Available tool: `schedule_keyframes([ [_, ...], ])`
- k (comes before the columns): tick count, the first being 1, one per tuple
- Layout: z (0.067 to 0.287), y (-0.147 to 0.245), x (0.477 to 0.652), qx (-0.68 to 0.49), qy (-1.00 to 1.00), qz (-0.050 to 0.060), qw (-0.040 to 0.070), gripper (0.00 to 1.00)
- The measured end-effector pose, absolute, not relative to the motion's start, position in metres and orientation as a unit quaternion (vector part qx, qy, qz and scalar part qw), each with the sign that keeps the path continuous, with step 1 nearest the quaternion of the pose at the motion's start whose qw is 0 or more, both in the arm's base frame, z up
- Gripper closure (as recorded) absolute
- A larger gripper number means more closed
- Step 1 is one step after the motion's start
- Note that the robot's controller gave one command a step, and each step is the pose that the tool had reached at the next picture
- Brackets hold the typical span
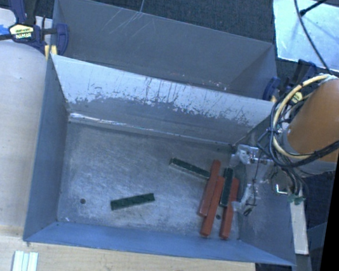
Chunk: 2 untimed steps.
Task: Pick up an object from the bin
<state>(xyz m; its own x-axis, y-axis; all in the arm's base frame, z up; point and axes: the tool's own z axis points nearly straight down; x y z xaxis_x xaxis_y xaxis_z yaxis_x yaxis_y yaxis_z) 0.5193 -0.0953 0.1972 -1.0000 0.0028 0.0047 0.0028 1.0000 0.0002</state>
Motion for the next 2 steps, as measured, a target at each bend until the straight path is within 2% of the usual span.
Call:
schedule_keyframes([
  [1,0.082,-0.068,0.516,0.055,-0.998,-0.001,0.002,0.00],
  [2,0.074,-0.107,0.531,0.043,-0.999,-0.001,-0.002,0.00],
])
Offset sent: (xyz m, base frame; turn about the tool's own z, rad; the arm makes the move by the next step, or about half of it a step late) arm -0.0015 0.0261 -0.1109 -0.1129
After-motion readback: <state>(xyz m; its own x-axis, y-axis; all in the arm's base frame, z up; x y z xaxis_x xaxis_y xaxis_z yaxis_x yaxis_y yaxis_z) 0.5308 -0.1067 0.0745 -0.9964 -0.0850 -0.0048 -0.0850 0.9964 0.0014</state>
